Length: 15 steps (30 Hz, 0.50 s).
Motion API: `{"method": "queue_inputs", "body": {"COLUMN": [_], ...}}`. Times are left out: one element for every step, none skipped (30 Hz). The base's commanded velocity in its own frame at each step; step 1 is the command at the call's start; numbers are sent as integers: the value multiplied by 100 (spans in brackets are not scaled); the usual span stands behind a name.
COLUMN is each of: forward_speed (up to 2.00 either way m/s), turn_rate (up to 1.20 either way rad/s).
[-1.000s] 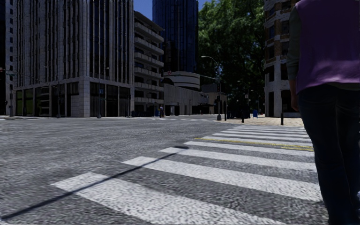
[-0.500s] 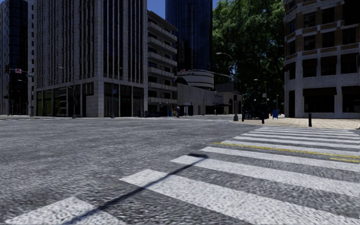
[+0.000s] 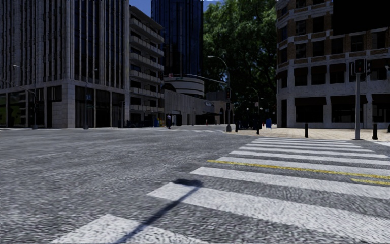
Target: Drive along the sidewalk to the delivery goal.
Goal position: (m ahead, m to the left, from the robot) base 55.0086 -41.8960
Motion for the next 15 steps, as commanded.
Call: {"method": "queue_inputs", "body": {"forward_speed": [200, 200, 200, 200, 200, 200, 200, 200, 200, 200, 200, 200, 200, 200, 200], "turn_rate": [-48, -48, -48, -48, -48, -48, -48, -48, -48, -48, -48, -48, -48, -48, -48]}}
